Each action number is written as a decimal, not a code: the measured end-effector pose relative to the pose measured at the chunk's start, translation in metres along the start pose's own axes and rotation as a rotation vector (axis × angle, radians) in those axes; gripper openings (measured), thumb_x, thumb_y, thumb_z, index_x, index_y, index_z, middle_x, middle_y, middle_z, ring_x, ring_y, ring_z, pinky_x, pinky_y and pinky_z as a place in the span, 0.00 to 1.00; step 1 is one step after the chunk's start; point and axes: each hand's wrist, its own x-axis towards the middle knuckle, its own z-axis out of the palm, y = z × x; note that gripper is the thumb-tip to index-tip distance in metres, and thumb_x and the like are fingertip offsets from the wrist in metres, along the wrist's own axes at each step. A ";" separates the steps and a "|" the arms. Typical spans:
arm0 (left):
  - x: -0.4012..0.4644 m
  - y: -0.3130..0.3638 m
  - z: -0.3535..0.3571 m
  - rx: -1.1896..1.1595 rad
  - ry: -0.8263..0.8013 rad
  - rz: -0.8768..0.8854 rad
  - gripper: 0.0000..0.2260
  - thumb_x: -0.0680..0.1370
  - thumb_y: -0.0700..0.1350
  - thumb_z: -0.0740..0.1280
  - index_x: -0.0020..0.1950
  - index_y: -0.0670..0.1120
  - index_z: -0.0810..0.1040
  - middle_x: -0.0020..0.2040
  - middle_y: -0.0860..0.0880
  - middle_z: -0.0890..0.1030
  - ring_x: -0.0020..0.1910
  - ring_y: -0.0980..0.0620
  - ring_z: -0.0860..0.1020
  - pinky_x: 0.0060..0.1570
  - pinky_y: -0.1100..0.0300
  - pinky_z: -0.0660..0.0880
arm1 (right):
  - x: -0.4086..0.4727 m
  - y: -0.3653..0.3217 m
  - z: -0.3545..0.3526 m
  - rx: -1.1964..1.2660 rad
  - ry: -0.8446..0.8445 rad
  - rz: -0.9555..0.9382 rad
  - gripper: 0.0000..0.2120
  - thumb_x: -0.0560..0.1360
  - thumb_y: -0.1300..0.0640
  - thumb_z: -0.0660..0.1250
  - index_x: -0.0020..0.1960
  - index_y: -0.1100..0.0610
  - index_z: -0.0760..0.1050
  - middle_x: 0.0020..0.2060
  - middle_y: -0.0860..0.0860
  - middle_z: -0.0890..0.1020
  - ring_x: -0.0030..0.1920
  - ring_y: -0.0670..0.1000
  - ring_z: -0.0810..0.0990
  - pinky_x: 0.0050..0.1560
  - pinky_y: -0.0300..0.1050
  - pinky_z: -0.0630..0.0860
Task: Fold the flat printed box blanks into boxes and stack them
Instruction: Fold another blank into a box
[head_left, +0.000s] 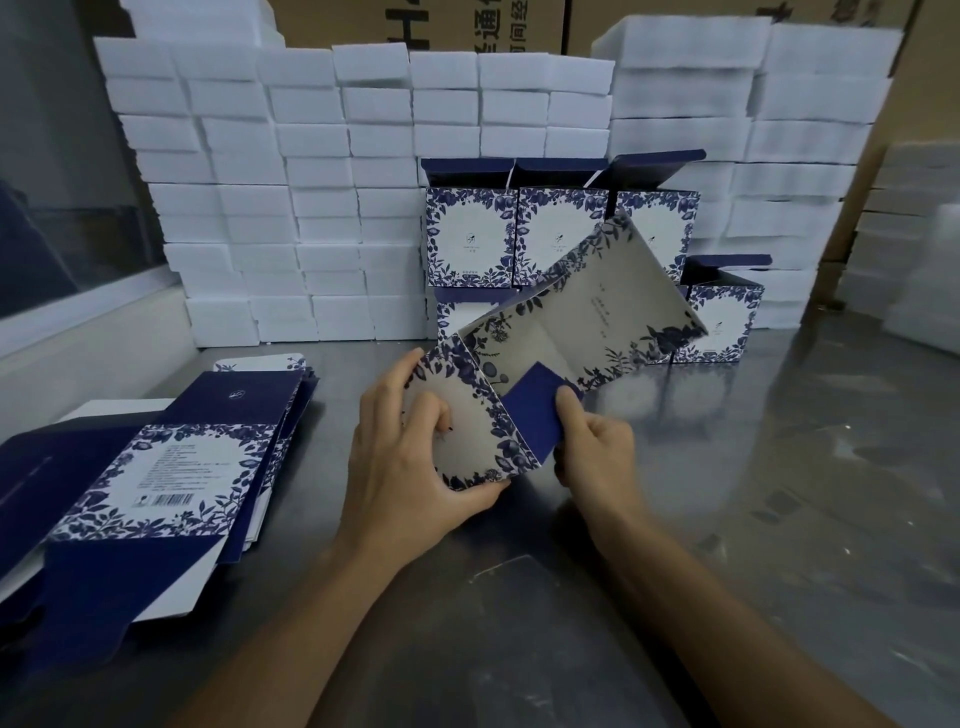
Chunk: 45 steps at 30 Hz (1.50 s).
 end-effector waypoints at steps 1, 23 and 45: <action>0.000 0.000 0.000 0.009 0.000 -0.009 0.27 0.61 0.63 0.74 0.45 0.48 0.67 0.72 0.46 0.65 0.70 0.45 0.65 0.51 0.44 0.77 | 0.000 0.000 0.002 -0.011 -0.011 0.000 0.28 0.83 0.46 0.59 0.26 0.55 0.64 0.23 0.53 0.66 0.23 0.47 0.61 0.26 0.38 0.61; -0.001 0.004 0.003 0.186 -0.036 -0.041 0.30 0.58 0.62 0.79 0.47 0.45 0.71 0.71 0.40 0.67 0.67 0.38 0.68 0.53 0.42 0.73 | -0.003 0.003 0.009 -0.049 -0.089 0.041 0.24 0.83 0.47 0.60 0.32 0.58 0.70 0.23 0.51 0.67 0.25 0.48 0.62 0.29 0.41 0.61; 0.001 0.007 0.002 -0.081 0.107 -0.115 0.30 0.72 0.62 0.66 0.71 0.48 0.69 0.60 0.53 0.75 0.57 0.53 0.75 0.48 0.60 0.71 | -0.003 -0.007 0.015 0.400 -0.058 0.268 0.22 0.72 0.30 0.63 0.57 0.43 0.78 0.50 0.42 0.86 0.49 0.46 0.86 0.51 0.57 0.83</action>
